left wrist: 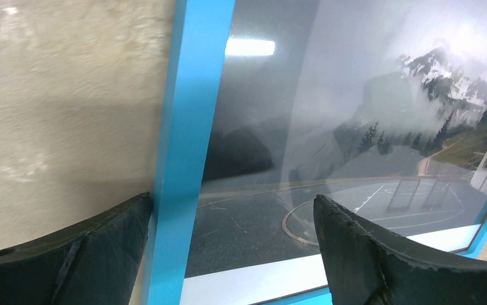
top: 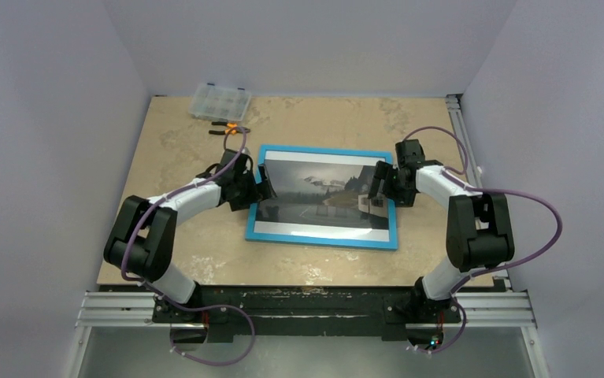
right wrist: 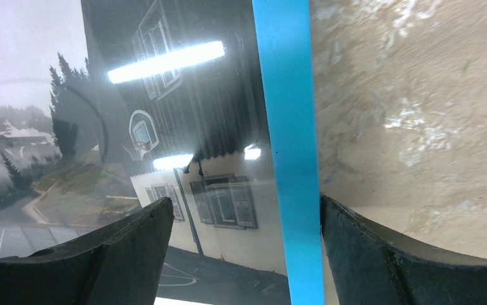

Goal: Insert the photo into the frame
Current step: Adjust the photo frame at the center of the board.

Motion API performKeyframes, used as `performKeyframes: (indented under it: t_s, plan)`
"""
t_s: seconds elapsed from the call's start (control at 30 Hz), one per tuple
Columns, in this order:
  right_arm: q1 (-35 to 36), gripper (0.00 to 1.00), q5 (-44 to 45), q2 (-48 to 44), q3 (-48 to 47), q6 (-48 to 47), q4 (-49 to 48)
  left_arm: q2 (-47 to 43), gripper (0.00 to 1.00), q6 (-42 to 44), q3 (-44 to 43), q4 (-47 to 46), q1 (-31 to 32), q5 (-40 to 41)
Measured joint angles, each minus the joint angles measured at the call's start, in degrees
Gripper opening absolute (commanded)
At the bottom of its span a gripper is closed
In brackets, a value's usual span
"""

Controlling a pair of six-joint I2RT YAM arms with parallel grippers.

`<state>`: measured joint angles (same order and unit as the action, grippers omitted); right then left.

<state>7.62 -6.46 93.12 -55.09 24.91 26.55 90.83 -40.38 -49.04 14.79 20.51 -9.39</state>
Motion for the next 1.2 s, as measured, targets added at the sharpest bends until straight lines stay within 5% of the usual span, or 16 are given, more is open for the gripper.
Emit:
performKeyframes:
  t_s: [0.77, 0.97, 1.2]
  plan:
    - [-2.2, 0.84, 2.8, 4.3, -4.4, -2.8, -0.6, -4.1, 0.87, -5.0, 6.3, -7.7, 7.9, 8.0]
    - [-2.2, 0.87, 2.9, 4.4, -4.6, -2.9, -1.0, -6.0, 1.0, -6.5, 7.8, -7.3, 8.7, 8.3]
    - [-1.8, 0.97, 2.1, 1.9, -4.5, -2.1, -0.1, -9.3, 1.0, -7.0, 7.7, -0.7, 10.1, 8.9]
